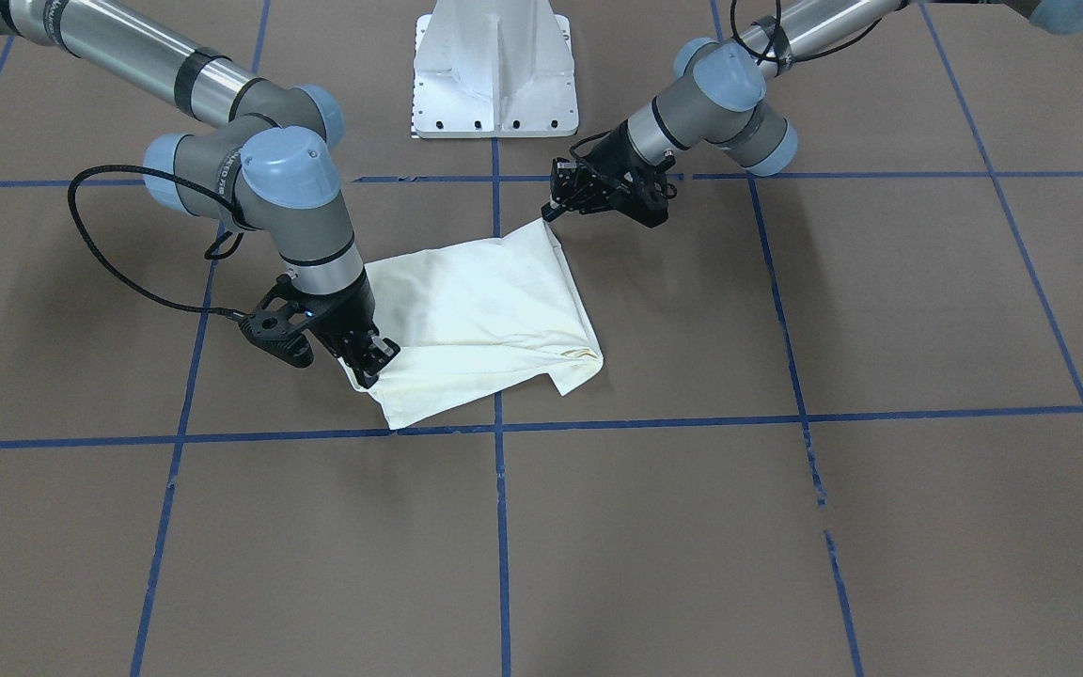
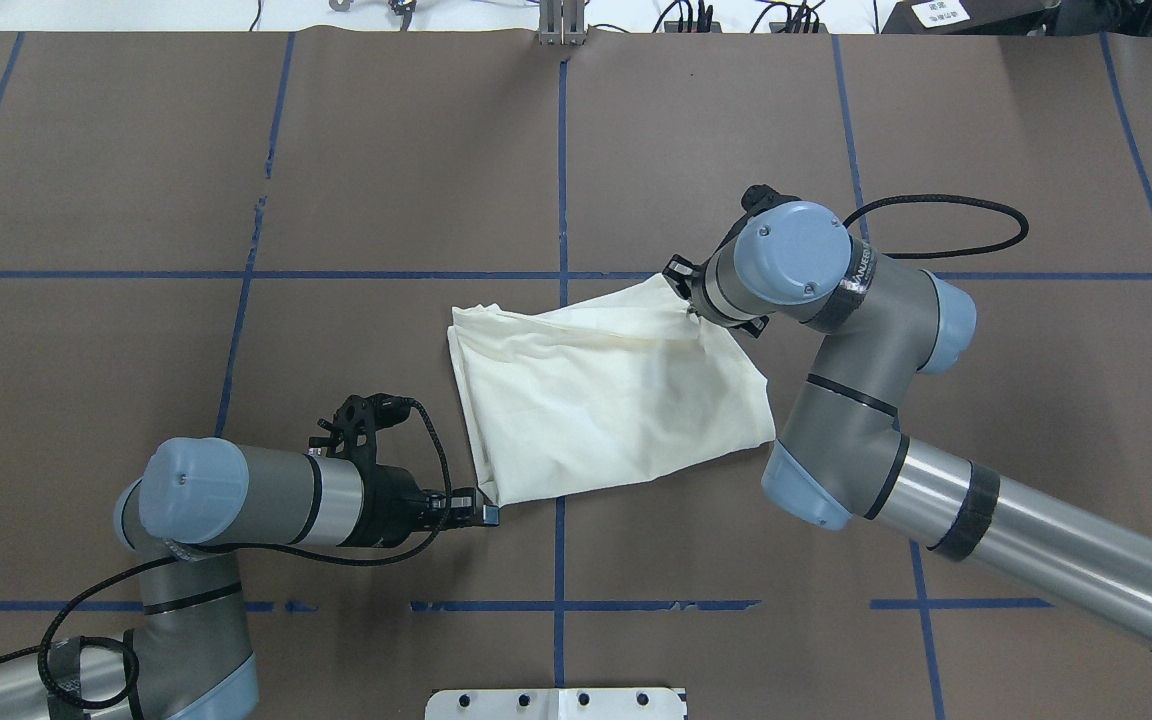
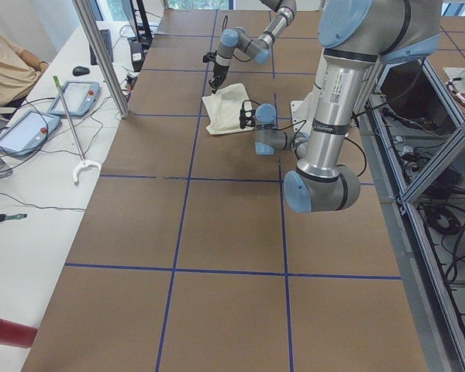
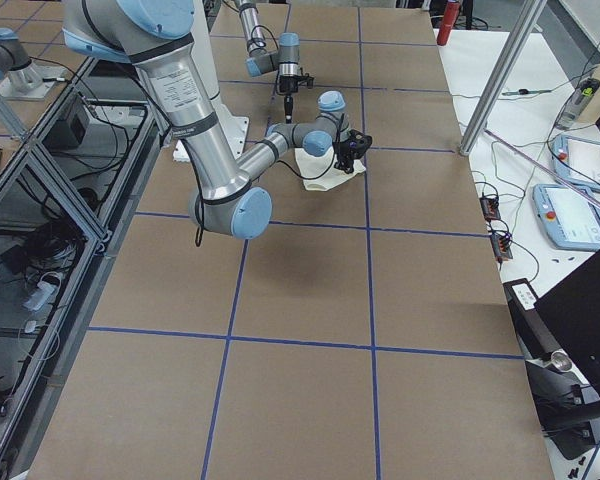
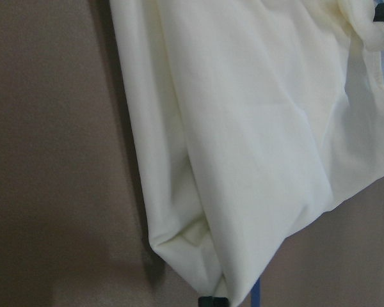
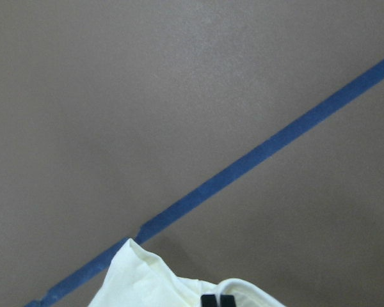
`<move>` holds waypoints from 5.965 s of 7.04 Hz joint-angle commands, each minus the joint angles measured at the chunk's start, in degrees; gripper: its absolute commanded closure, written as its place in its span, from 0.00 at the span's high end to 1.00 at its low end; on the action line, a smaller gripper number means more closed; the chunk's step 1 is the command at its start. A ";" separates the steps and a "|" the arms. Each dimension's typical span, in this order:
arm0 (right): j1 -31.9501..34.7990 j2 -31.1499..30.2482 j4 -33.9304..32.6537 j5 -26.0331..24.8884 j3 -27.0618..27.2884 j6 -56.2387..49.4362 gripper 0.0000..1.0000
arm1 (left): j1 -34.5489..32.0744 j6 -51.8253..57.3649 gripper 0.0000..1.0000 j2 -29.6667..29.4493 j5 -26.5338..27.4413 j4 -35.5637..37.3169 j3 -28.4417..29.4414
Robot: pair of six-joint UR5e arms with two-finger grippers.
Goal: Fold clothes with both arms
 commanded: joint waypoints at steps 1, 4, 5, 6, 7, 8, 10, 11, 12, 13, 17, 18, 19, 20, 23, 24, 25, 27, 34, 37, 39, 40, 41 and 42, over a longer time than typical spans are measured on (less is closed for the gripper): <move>5.18 0.75 -0.15 4.75 0.12 -8.04 1.00 | -0.91 -0.41 0.00 4.99 -2.85 0.65 -6.33; 12.25 -0.57 0.20 16.39 0.21 -14.76 1.00 | -6.71 -0.33 0.00 -0.91 -2.41 5.53 -4.63; 12.25 -0.57 0.11 16.39 0.21 -15.73 1.00 | -6.63 -0.42 0.00 -4.95 -1.37 8.27 -1.74; 12.43 -0.66 0.20 16.39 0.21 -15.82 1.00 | -6.45 -0.42 0.00 -6.38 -1.27 8.30 1.07; 12.43 -0.84 0.20 16.30 0.30 -15.74 1.00 | -6.19 -0.50 0.00 -6.92 -1.18 8.30 2.75; 12.34 -0.92 0.20 16.22 0.30 -15.74 1.00 | -6.10 -1.11 0.00 -7.09 -1.18 8.30 3.55; 12.34 -1.01 0.20 16.13 0.21 -15.82 1.00 | -4.79 -2.43 0.00 -6.40 -1.10 8.30 3.47; 12.34 -1.10 0.20 16.04 0.21 -15.74 1.00 | -3.82 -2.87 0.00 -6.22 -1.18 8.30 3.30; 12.34 -1.19 0.20 16.04 0.21 -15.74 1.00 | -3.38 -2.88 0.00 -6.13 -1.27 8.30 3.03; 12.34 -1.19 0.20 16.04 0.21 -15.74 1.00 | -3.03 -2.88 0.00 -4.74 -1.18 8.30 2.77; 12.43 -0.92 0.20 16.04 0.47 -15.74 1.00 | -2.67 -2.88 0.00 0.00 -1.80 8.38 -1.78; 12.78 -1.01 0.20 16.13 0.56 -15.74 1.00 | -2.76 -2.79 0.00 2.11 -1.80 8.38 -3.37; 13.30 -2.84 0.20 16.39 1.78 -16.00 1.00 | -2.85 -2.62 0.00 6.05 -1.97 8.47 -6.86; 14.61 -5.29 0.11 16.65 3.01 -20.70 1.00 | -3.98 -2.09 0.00 10.26 -2.93 8.47 -10.21; 27.48 -14.86 -0.15 22.93 2.59 -47.28 1.00 | -21.14 22.42 0.00 19.85 -12.30 8.56 -9.54; 34.94 -18.47 -0.94 27.77 2.41 -57.82 1.00 | -30.70 34.44 0.00 21.45 -18.00 10.39 -7.45; 41.98 -21.37 -2.34 32.34 1.62 -66.54 1.00 | -40.54 48.66 0.00 21.90 -22.76 14.32 -4.90; 48.01 -24.56 -9.17 34.23 1.18 -84.47 1.00 | -57.00 74.52 0.00 21.04 -23.86 33.06 -4.52; 48.64 -25.71 -14.48 33.09 -0.76 -89.04 1.00 | -70.00 88.49 1.00 20.50 -28.69 65.96 -5.57; 47.50 -26.67 -9.65 30.45 -4.77 -88.51 1.00 | -67.98 83.17 1.00 21.28 -27.11 64.37 -5.76; 47.41 -25.54 -8.94 30.98 -5.59 -88.25 1.00 | -67.98 83.25 1.00 21.21 -27.20 64.37 -8.98; 47.49 -25.53 -9.03 33.42 -5.24 -88.25 1.00 | -68.06 83.43 1.00 21.81 -27.20 64.37 -10.92; 47.41 -25.45 -9.82 34.22 -6.20 -88.42 1.00 | -68.15 83.34 1.00 21.21 -27.28 64.37 -11.81; 47.67 -25.97 -11.13 35.28 -5.25 -89.12 1.00 | -68.32 83.52 1.00 21.81 -27.37 64.37 -13.30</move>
